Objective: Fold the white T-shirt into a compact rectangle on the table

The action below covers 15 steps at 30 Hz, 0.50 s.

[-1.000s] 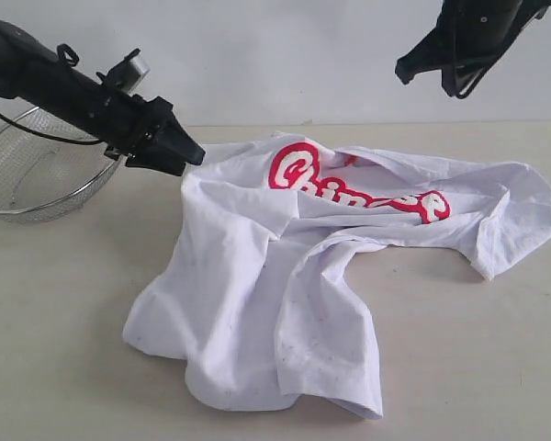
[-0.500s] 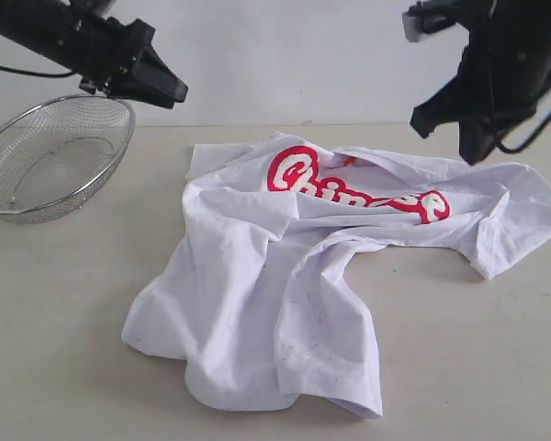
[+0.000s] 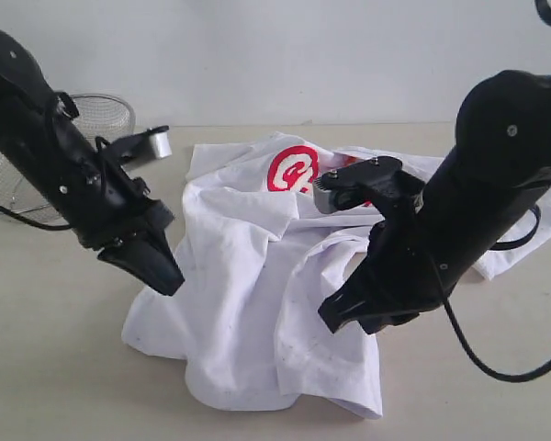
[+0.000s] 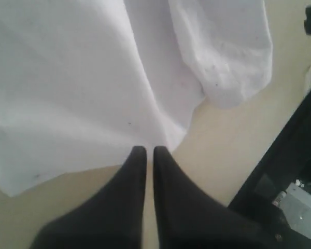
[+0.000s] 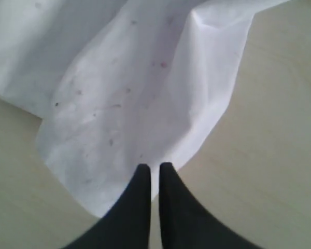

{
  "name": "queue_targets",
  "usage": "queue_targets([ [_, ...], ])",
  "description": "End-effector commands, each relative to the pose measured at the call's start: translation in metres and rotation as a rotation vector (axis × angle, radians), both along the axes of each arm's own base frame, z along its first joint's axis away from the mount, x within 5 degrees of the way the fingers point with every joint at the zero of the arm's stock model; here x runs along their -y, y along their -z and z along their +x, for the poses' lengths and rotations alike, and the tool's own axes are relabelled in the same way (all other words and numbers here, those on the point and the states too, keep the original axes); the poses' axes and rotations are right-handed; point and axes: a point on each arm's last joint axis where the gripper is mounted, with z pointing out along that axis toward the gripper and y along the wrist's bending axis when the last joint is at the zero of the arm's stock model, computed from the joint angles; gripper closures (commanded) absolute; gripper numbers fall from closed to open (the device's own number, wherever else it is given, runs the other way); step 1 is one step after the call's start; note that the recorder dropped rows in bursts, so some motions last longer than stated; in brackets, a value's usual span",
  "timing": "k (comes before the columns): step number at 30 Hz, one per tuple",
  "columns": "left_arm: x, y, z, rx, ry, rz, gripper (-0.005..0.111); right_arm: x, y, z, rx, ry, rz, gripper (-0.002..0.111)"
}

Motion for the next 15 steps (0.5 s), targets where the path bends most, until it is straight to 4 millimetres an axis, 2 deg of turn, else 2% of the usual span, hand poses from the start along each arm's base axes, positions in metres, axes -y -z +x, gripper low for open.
queue_targets([
  [1, 0.015, 0.020, -0.008, 0.026, -0.010, 0.016, 0.102, -0.004, 0.016, 0.008, 0.008, 0.013, 0.002, 0.109],
  [5, 0.019, 0.050, 0.002, 0.028, -0.073, 0.052, 0.102, -0.007, 0.043, 0.016, -0.035, 0.021, -0.026, 0.109],
  [12, 0.018, 0.073, 0.010, 0.038, -0.115, 0.083, 0.102, -0.008, 0.071, 0.019, -0.112, 0.019, -0.064, 0.109],
  [15, 0.018, 0.076, 0.010, 0.031, -0.115, 0.085, 0.102, -0.007, 0.083, 0.016, -0.180, 0.019, -0.089, 0.109],
])
